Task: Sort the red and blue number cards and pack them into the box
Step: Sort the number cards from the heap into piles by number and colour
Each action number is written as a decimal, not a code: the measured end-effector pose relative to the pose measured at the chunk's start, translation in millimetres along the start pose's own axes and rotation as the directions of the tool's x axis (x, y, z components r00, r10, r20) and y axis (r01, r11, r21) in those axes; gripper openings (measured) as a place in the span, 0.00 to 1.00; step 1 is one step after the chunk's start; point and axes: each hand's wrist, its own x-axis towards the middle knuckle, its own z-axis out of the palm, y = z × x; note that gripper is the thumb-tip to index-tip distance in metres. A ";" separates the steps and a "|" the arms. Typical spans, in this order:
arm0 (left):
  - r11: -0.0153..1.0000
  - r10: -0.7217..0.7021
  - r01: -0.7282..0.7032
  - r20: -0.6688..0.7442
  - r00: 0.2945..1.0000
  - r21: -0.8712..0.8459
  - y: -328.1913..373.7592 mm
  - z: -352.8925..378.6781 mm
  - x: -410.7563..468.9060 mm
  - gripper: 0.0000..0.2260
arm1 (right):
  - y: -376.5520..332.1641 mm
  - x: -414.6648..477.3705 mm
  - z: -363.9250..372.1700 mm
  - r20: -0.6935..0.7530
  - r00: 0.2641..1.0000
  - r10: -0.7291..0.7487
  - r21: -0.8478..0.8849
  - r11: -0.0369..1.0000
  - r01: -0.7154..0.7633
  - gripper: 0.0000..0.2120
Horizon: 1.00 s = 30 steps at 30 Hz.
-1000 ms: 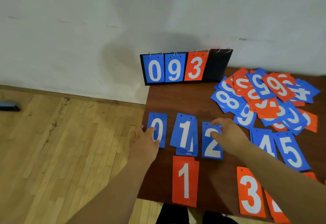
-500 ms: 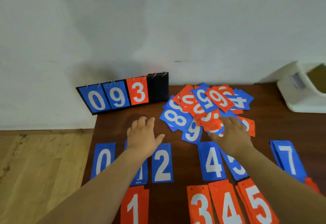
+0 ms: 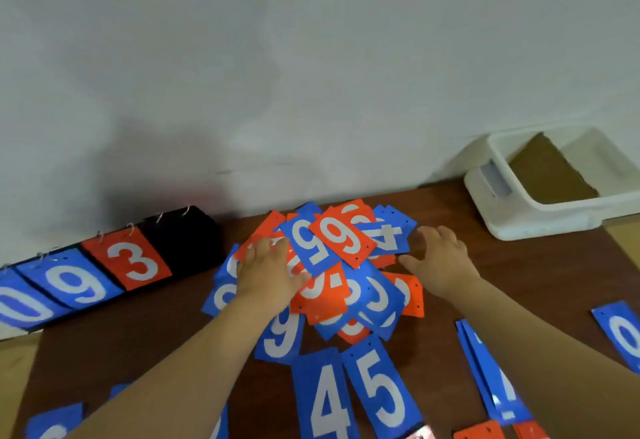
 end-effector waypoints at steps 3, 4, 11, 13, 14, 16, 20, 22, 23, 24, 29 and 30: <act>0.999 0.043 -0.043 0.008 0.999 -0.003 13.7 2.0 30.8 0.40 | 3.3 31.2 3.8 0.020 1.000 -0.019 0.011 1.000 0.019 0.38; 0.999 0.051 -0.051 0.016 0.999 0.002 16.1 2.5 41.5 0.40 | 2.9 40.4 6.0 0.023 0.999 -0.042 0.007 0.999 0.042 0.37; 0.990 0.130 -0.134 0.088 0.988 0.035 16.7 17.3 96.7 0.46 | -2.6 96.7 35.0 0.026 0.986 -0.165 -0.069 0.984 0.167 0.46; 0.989 0.146 -0.148 0.096 0.985 0.021 12.1 25.8 97.0 0.47 | 2.5 100.4 43.5 0.042 0.987 -0.153 -0.094 0.983 0.156 0.46; 0.989 0.149 -0.149 0.072 0.986 -0.006 8.8 30.0 95.9 0.47 | 6.3 99.8 46.8 0.029 0.988 -0.153 -0.087 0.984 0.155 0.45; 0.990 0.125 -0.125 -0.012 0.992 -0.063 3.4 35.4 92.4 0.46 | 14.0 95.6 50.2 -0.042 0.987 -0.157 -0.048 0.987 0.155 0.43; 0.968 0.094 -0.121 -0.128 0.987 -0.221 3.0 33.5 87.5 0.36 | 21.4 89.9 49.6 -0.119 0.985 -0.127 0.036 0.991 0.132 0.36; 0.937 0.106 -0.142 -0.130 0.986 -0.319 5.2 27.2 84.7 0.30 | 20.0 88.5 46.4 -0.108 0.989 -0.103 0.067 0.992 0.110 0.34; 0.931 0.099 -0.143 -0.143 0.985 -0.336 5.1 24.2 83.1 0.28 | 19.5 88.6 45.1 -0.101 0.991 -0.092 0.087 0.991 0.101 0.34; 0.929 0.075 -0.128 -0.160 0.984 -0.348 4.4 21.6 81.4 0.26 | 18.0 88.5 43.1 -0.087 0.993 -0.073 0.115 0.990 0.083 0.34; 0.865 -0.157 0.045 -0.183 0.970 -0.500 -5.9 11.1 65.8 0.18 | 25.8 80.1 36.8 -0.064 0.998 0.029 0.332 0.943 -0.006 0.30; 0.856 -0.187 0.073 -0.175 0.967 -0.512 -8.4 9.6 61.3 0.16 | 31.0 75.3 35.4 -0.070 0.996 0.051 0.347 0.938 -0.024 0.29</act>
